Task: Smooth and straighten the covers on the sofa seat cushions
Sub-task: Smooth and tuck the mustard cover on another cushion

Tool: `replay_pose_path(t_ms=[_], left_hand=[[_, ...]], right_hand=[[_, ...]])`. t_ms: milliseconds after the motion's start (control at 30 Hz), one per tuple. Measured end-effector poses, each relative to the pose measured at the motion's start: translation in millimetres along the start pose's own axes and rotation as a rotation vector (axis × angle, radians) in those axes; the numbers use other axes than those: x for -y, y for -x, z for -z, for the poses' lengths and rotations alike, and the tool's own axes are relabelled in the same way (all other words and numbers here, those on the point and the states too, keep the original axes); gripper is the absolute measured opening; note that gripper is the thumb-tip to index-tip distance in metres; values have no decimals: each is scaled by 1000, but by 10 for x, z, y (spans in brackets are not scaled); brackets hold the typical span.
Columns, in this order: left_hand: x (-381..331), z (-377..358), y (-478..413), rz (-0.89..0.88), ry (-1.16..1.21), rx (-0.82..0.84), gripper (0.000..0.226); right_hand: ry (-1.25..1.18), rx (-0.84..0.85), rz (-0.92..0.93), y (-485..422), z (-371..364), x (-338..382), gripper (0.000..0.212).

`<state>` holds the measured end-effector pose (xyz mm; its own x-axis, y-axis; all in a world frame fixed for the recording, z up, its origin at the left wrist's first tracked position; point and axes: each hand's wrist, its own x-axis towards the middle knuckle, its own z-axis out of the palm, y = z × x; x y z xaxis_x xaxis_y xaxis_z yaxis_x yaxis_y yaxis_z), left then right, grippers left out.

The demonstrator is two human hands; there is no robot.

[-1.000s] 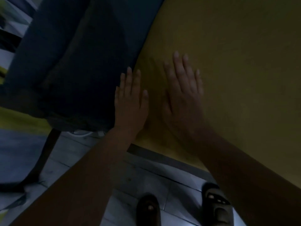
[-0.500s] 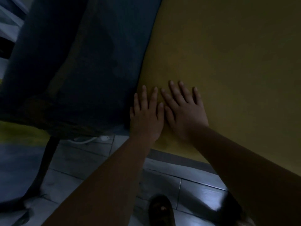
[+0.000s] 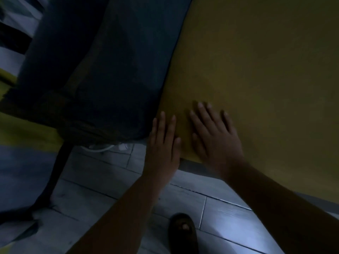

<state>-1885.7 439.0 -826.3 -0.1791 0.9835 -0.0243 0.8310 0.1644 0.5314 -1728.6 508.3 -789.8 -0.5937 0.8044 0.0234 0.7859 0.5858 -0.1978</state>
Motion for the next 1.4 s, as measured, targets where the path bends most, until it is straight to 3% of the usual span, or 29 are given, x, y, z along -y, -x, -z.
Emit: replay_pose_path(t_ms=[133, 200, 300, 367, 500, 567, 733, 900, 1000, 1100, 1267, 1400], left_hand=[[-157, -41, 285, 0, -5, -64, 55], [-333, -4, 325, -73, 62, -178, 55], [-526, -66, 354, -151, 111, -408, 53], [-564, -298, 318, -148, 84, -460, 53], [-539, -824, 310, -51, -118, -321, 52], [-524, -839, 297, -55, -162, -323, 52], [-652, -610, 359, -121, -230, -336, 52], [-1525, -699, 348, -281, -213, -404, 52], [-1925, -1056, 364, -333, -221, -268, 52], [-1978, -1305, 374, -212, -357, -171, 51], [-1999, -1183, 360, -230, -437, -139, 53], [-2371, -1185, 442, -265, -375, -156, 54]], right_hand=[[-22, -180, 177, 450, -29, 235, 55], [0, -272, 195, 577, -18, 240, 58], [59, -337, 170, 711, -39, 60, 65], [120, -312, 79, 765, -79, -163, 67], [279, -92, 14, 812, -228, -479, 69], [322, -67, 24, 791, -257, -502, 70], [192, -113, 36, 856, -52, -527, 66], [66, -332, -34, 1373, 258, -904, 64], [169, -234, -122, 1706, 164, -1385, 62], [260, -91, -103, 1877, 12, -1591, 63], [175, -114, -68, 1878, 117, -1596, 62], [61, -214, -212, 2111, 371, -1781, 62]])
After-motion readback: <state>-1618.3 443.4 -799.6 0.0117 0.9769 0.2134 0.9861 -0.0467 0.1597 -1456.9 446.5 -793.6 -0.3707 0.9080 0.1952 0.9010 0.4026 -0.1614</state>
